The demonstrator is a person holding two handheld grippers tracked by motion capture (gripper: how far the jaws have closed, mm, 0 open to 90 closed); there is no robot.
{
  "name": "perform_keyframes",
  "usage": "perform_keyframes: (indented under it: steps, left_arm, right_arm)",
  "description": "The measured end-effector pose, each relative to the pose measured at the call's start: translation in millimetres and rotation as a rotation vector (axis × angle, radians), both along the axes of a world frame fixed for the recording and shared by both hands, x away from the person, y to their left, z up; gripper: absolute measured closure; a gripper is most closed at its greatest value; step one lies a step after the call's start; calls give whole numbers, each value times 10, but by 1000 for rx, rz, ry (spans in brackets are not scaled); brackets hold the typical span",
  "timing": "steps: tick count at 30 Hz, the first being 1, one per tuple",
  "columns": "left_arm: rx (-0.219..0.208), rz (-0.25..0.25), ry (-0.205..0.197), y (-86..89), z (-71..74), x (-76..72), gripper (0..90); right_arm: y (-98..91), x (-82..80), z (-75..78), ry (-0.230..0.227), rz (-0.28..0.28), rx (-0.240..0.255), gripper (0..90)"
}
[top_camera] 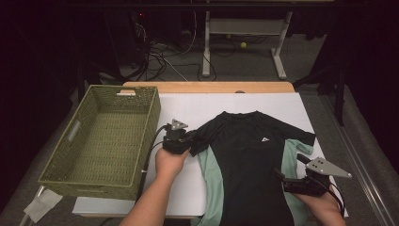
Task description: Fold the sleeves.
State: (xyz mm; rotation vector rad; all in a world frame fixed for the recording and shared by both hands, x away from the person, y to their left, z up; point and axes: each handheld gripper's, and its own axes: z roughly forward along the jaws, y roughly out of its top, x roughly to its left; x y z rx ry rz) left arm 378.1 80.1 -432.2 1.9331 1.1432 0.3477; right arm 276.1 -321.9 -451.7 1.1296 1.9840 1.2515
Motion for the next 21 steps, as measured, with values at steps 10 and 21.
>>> perform_keyframes:
  steps: [10,21]
  left_arm:
    - [-3,-140,-41,-442,174,-155,789]
    - [66,-241,-42,-915,227,-141,790]
  right_arm:
    - [6,-5,3,-1,2,0,0]
    - [-6,-25,27,-10,0,6,0]
